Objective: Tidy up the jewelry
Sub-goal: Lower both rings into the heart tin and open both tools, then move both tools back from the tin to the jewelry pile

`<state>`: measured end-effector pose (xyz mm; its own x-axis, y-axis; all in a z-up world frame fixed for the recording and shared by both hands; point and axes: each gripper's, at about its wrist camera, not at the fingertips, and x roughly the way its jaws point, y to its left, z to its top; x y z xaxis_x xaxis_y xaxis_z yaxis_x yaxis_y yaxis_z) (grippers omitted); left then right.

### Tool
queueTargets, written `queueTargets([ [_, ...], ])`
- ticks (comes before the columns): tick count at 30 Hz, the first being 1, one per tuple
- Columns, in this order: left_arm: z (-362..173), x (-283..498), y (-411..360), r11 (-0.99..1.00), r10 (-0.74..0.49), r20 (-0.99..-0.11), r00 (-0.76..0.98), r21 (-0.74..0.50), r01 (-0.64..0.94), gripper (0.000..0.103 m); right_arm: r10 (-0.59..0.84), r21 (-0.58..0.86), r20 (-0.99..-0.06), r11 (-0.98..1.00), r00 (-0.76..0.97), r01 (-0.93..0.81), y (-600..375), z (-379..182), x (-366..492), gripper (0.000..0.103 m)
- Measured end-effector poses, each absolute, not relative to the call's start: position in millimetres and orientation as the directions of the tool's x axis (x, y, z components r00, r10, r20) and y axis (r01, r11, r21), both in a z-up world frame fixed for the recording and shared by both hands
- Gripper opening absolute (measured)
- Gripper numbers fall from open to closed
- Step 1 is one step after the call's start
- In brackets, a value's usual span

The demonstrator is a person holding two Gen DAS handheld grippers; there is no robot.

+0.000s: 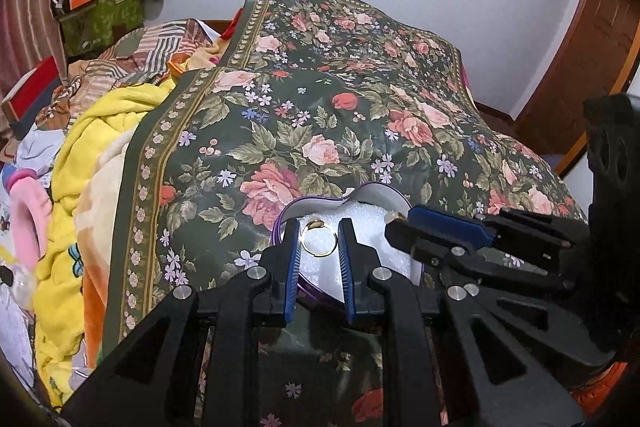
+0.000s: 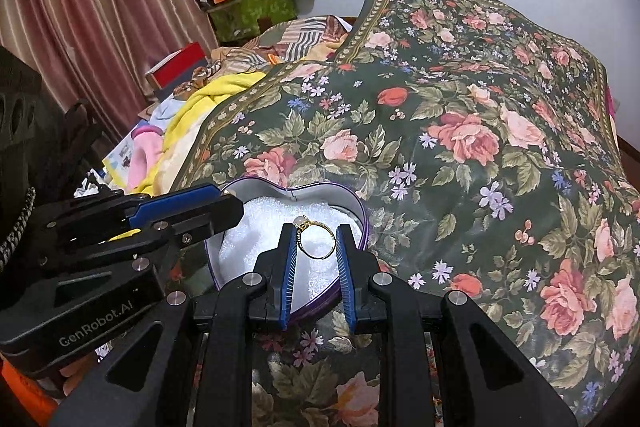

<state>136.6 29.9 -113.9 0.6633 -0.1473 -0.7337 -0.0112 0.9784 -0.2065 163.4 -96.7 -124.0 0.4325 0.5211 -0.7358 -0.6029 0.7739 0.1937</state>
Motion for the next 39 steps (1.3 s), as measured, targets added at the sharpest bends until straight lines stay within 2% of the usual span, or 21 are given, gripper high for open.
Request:
queueTargets([
  [18, -103.4, 132.0, 33.0, 0.978, -0.15, -0.717, 0.681, -0.209, -0.006, 0.017, 0.512, 0.185, -0.758, 0.763, 0.404, -0.619, -89.2, -126.4, 163.2, 0.019],
  [20, -101.7, 130.6, 33.5, 0.978, -0.148, -0.715, 0.684, -0.208, -0.006, 0.017, 0.51, 0.186, -0.761, 0.765, 0.402, -0.617, -89.3, -125.9, 163.1, 0.022],
  [22, -100.6, 129.1, 33.7, 0.979, -0.145, -0.714, 0.684, -0.206, -0.007, 0.017, 0.507, 0.181, -0.76, 0.767, 0.407, -0.616, -89.8, -124.0, 161.8, 0.029],
  [39, -57.2, 101.8, 23.1, 0.985, -0.123, -0.659, 0.742, -0.174, 0.008, 0.017, 0.514, 0.156, -0.649, 0.812, 0.561, -0.563, -135.4, -60.9, 140.2, 0.03],
])
